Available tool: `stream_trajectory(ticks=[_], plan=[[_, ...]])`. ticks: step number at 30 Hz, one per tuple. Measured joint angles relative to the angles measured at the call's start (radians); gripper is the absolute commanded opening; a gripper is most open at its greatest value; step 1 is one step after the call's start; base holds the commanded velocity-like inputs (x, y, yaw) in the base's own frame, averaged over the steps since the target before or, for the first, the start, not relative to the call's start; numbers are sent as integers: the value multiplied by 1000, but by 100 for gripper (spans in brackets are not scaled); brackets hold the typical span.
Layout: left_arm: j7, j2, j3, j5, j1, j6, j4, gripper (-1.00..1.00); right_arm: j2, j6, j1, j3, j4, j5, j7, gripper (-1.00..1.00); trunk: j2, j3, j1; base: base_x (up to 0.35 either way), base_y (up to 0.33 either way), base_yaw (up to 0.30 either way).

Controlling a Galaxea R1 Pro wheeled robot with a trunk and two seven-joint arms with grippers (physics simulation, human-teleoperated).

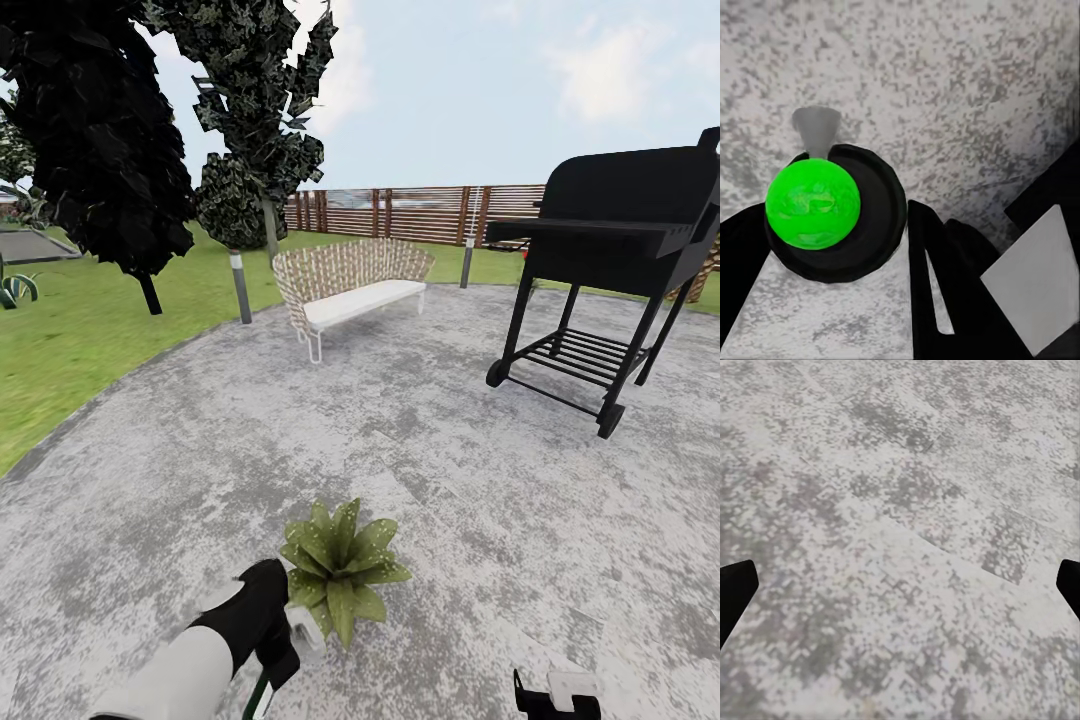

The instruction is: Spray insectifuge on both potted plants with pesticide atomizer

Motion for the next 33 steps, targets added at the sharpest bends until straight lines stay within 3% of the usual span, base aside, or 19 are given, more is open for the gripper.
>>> stream_trajectory(ticks=[2,5,12,14,19,23,31,33], plan=[[-1,-11,0,-3,0,-2,6,-100,0,0,0,0,0,0,0,100,0,0,0,0,0,0],[0,-7,-1,-6,0,-3,11,-100,0,0,0,0,0,0,0,100,0,0,0,0,0,0],[1,44,-4,-5,2,-2,17,-100,0,0,0,0,0,0,0,100,0,0,0,0,0,0],[3,40,-3,-4,7,-1,27,-100,0,0,0,0,0,0,0,100,0,0,0,0,0,0],[5,0,-6,-3,12,-1,35,-100,0,0,0,0,0,0,0,100,0,0,0,0,0,0],[5,-19,-13,-4,12,1,0,-100,0,0,0,0,0,0,0,100,0,0,0,0,0,0],[-2,-1,-18,-14,1,4,-60,-100,-1,0,0,0,0,0,0,100,0,0,0,0,0,0],[-3,19,-17,-13,0,3,-60,-100,0,0,0,0,0,0,0,100,0,0,0,0,0,0]])
